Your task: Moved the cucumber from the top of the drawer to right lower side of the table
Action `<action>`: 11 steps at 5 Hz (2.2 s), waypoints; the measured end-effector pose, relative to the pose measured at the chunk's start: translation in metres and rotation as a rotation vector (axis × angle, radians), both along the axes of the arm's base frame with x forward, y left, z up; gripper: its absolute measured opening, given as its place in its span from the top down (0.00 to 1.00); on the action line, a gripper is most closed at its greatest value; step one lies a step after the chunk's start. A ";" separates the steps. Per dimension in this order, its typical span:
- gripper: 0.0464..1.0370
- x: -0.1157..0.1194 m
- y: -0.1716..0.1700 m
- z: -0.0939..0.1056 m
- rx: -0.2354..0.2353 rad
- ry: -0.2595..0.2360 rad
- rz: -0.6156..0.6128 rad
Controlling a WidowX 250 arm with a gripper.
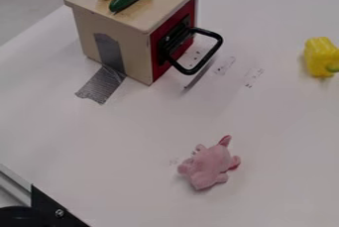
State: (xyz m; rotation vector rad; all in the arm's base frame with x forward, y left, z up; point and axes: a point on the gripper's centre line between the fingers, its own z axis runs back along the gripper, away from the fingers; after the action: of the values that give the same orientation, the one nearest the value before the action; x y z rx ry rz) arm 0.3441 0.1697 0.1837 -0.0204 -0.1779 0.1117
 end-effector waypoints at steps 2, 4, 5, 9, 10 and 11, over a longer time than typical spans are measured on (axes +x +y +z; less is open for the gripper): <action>0.04 -0.013 -0.013 -0.033 -0.038 0.089 -0.019; 0.04 -0.021 -0.038 -0.046 -0.032 0.107 -0.094; 0.04 -0.022 -0.041 -0.054 -0.003 0.122 -0.114; 0.74 -0.032 -0.035 -0.076 0.035 0.187 -0.110; 0.74 -0.043 -0.034 -0.058 0.033 0.140 -0.137; 0.74 -0.074 -0.023 -0.048 0.030 0.118 -0.135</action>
State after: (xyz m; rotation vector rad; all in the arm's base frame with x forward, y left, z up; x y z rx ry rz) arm 0.2704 0.1468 0.1354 0.0041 -0.0597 -0.0243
